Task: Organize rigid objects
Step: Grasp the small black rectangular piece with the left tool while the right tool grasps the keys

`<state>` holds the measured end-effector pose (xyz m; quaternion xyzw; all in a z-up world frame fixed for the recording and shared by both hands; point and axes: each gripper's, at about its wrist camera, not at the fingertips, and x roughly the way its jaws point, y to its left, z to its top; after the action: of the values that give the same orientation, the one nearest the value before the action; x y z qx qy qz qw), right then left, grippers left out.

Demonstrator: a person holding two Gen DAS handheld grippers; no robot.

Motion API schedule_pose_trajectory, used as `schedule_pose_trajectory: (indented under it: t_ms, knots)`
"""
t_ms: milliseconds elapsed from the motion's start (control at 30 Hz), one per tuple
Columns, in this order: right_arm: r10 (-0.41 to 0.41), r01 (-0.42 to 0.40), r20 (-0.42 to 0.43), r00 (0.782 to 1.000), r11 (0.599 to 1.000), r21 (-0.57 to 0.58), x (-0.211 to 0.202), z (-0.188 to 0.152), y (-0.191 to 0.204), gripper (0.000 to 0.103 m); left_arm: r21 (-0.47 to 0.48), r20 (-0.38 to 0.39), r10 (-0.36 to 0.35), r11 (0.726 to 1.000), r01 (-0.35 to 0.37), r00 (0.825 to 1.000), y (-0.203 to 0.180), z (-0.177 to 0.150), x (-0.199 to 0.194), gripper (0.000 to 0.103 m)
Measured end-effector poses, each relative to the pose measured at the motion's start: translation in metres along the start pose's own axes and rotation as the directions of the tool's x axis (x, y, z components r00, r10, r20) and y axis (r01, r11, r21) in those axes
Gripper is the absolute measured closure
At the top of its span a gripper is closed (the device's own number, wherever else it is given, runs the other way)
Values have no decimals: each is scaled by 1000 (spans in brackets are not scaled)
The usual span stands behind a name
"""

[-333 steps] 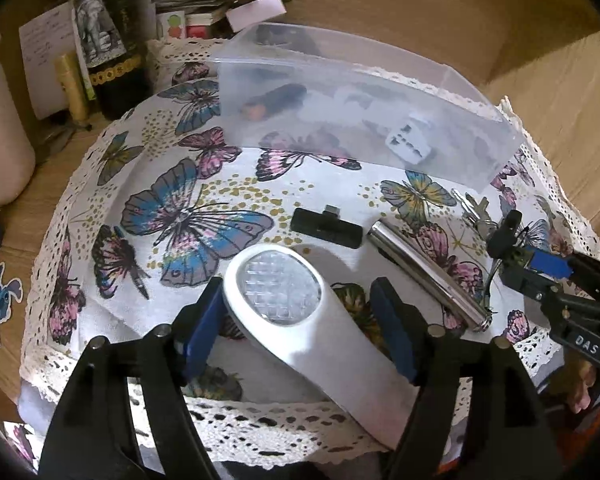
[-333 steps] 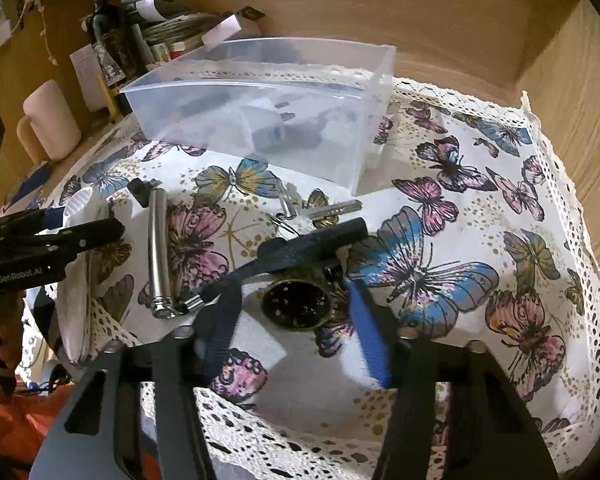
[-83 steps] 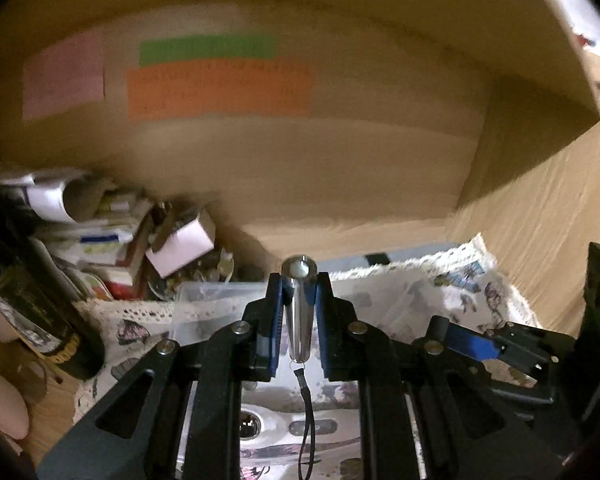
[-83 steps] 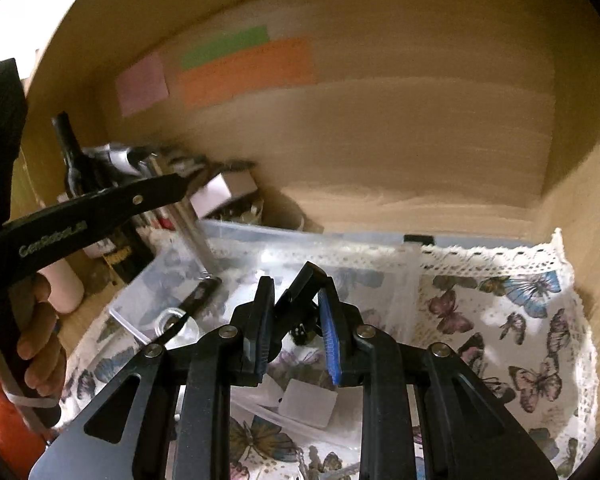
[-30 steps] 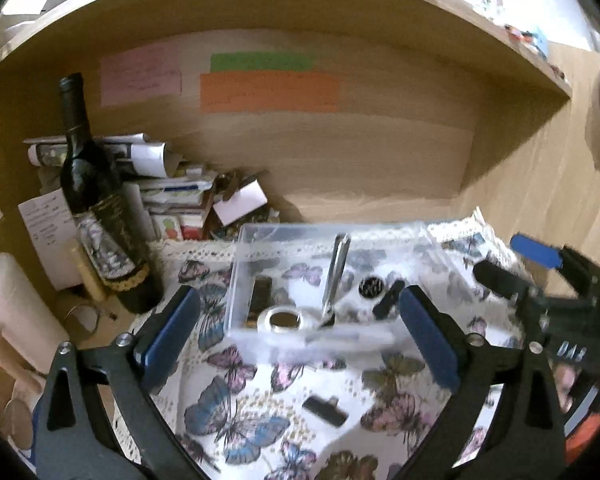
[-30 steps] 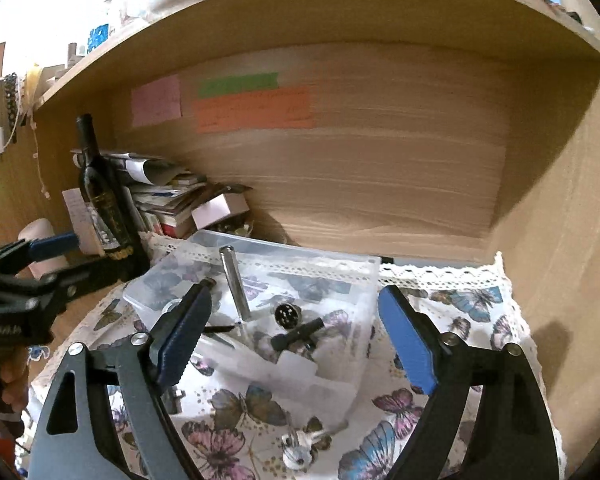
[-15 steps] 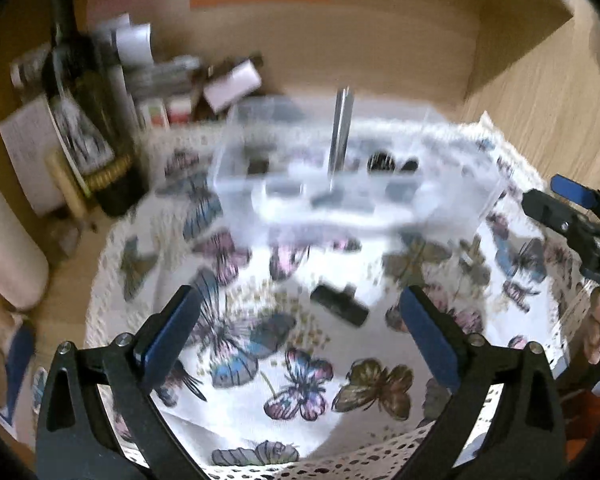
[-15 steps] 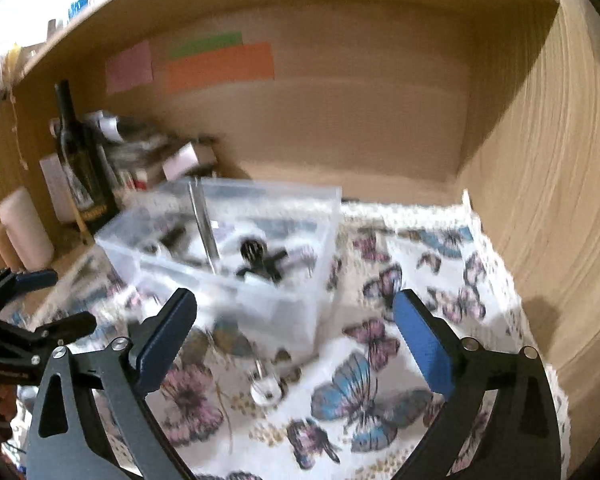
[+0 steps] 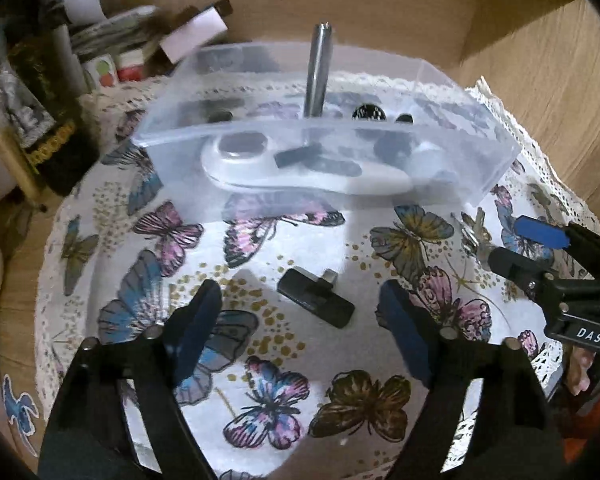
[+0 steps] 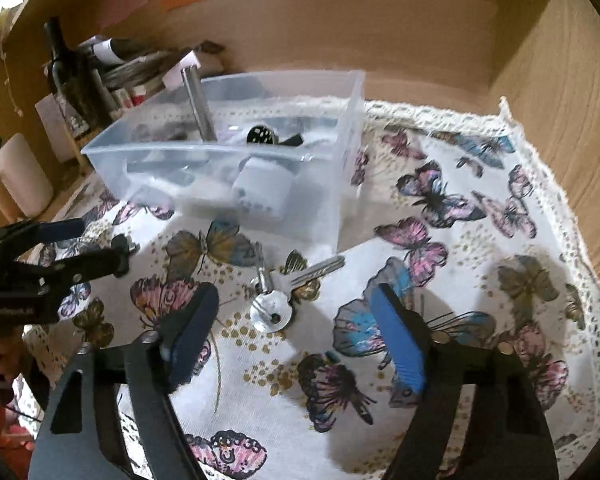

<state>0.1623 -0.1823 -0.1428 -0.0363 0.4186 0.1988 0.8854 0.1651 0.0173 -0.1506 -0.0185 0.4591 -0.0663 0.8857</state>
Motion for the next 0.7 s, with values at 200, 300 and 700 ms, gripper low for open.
schedule_pose_trajectory:
  t_ms: [200, 300, 700]
  knots:
    - [16, -20, -65, 998, 998, -51, 16, -2, 10, 50, 30, -14, 4, 1000, -4, 1000, -6, -2, 8, 31]
    - [1, -7, -61, 998, 995, -102, 16, -3, 17, 57, 45, 4, 24, 999, -25, 1000, -10, -3, 10, 35]
    - [-1, 0, -15, 1000, 997, -76, 7, -2, 14, 80, 43, 33, 12, 999, -13, 999, -8, -3, 4, 61]
